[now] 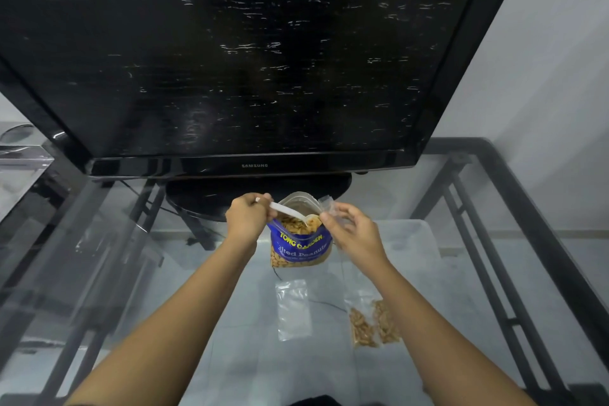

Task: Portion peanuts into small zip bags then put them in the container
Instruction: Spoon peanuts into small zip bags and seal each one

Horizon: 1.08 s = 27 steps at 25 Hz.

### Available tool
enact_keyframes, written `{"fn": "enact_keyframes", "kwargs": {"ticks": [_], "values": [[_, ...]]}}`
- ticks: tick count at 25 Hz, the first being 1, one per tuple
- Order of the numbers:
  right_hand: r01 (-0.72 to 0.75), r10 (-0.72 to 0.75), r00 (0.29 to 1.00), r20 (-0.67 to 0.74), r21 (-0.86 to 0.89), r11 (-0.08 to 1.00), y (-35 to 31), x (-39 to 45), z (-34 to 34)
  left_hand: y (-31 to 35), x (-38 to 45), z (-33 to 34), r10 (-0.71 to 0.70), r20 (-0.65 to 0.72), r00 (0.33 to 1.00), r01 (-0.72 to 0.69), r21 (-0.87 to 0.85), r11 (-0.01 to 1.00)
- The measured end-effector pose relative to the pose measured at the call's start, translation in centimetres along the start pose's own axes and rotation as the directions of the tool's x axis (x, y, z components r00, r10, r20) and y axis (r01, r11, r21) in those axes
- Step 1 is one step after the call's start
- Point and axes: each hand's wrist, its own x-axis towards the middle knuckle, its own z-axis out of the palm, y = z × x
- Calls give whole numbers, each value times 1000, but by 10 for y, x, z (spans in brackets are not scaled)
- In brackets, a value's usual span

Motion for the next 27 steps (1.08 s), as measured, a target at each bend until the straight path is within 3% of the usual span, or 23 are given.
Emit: {"fn": "enact_keyframes", "kwargs": {"ticks": [2,5,10,13,17,19,22,24,27], "values": [[13,-13,1000,-6,-46,999,-3,0,-3,-2,7,-5,-42,-33,999,41,-38,998],[105,-116,993,-27,-255,961,-12,2,-12,-2,20,-17,-87,-67,994,80,-97,992],[250,-213,968,135,-629,736,-22,11,-18,10,34,-34,-89,-78,993,74,-180,981],[291,-214,957,197,-662,690,-27,14,-13,30,37,-42,-25,-57,998,14,-192,981],[312,-274,949,155,-580,753,-31,13,1,61,22,-36,151,21,988,-150,-42,988],[294,-276,955,108,-465,835,-33,10,9,79,4,-28,353,107,930,-364,117,924],[227,-216,972,90,-139,964,-33,4,14,110,-28,-23,661,275,698,-714,338,613],[212,-212,975,67,2,977,-31,2,15,126,-43,-23,742,358,567,-818,354,454],[228,-230,973,28,60,972,-30,2,14,141,-60,-27,793,385,473,-867,361,343]]}}
